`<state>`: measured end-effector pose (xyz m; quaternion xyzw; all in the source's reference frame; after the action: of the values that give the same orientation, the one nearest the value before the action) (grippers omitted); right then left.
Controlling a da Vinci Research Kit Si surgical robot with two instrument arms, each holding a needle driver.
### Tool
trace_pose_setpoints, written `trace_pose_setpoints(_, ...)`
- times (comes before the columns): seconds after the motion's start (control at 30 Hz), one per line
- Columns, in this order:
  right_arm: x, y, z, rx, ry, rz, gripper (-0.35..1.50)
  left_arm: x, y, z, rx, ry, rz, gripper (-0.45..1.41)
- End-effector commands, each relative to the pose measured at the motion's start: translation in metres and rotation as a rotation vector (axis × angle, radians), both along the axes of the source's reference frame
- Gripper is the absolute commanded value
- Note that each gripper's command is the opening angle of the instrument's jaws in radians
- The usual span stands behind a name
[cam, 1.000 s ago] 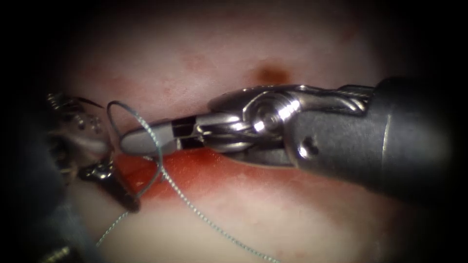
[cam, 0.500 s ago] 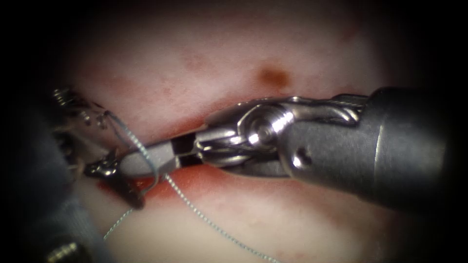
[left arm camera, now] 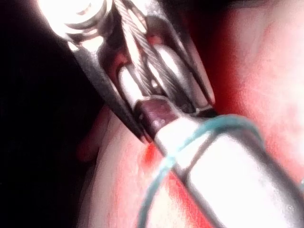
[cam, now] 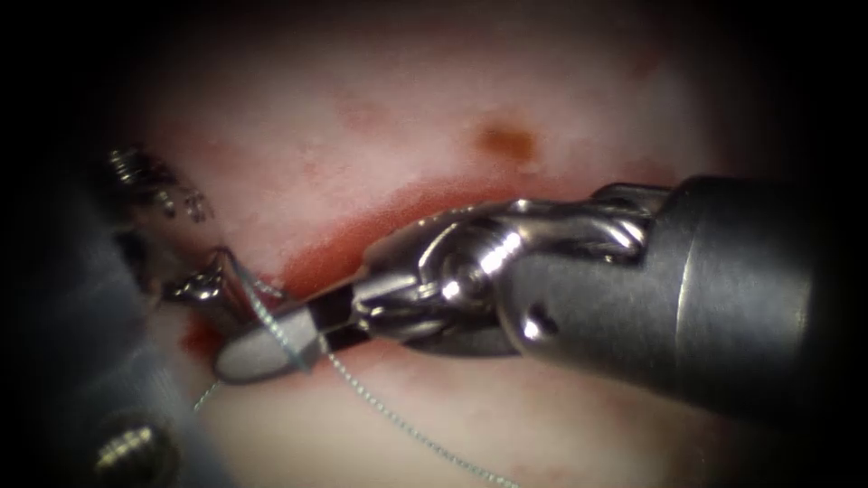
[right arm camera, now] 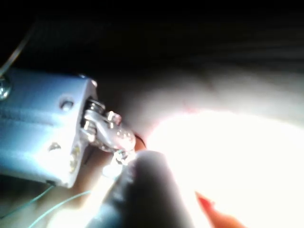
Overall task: Wound Closure
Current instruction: Wrap the suture once around the right gripper, then grab the short suture tail.
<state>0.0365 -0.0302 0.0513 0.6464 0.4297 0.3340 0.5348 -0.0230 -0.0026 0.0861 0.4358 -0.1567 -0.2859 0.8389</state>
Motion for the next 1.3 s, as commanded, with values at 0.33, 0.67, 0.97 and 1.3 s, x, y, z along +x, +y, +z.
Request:
trace_pose_setpoints(0.33, 0.0004, 0.0002, -0.0015, -0.088, -0.344, -0.195, -0.35, 0.0005, 0.0024, -0.0014, -0.042, 0.015, -0.033, -0.45)
trace_pose_setpoints(0.67, 0.0005, 0.0010, -0.0020, -0.407, -0.628, -0.310, -0.35, 0.0011, 0.0027, -0.0040, -0.025, 0.002, -0.064, -0.45)
trace_pose_setpoints(0.97, 0.0005, 0.0009, -0.0025, -0.493, -0.750, -0.389, -0.35, 0.0009, 0.0032, -0.0068, 0.009, -0.017, -0.104, -0.45)
trace_pose_setpoints(1.3, -0.0001, 0.0008, -0.0038, -0.598, -0.779, -0.483, -0.35, -0.0002, 0.0023, -0.0055, -0.006, -0.004, -0.110, -0.45)
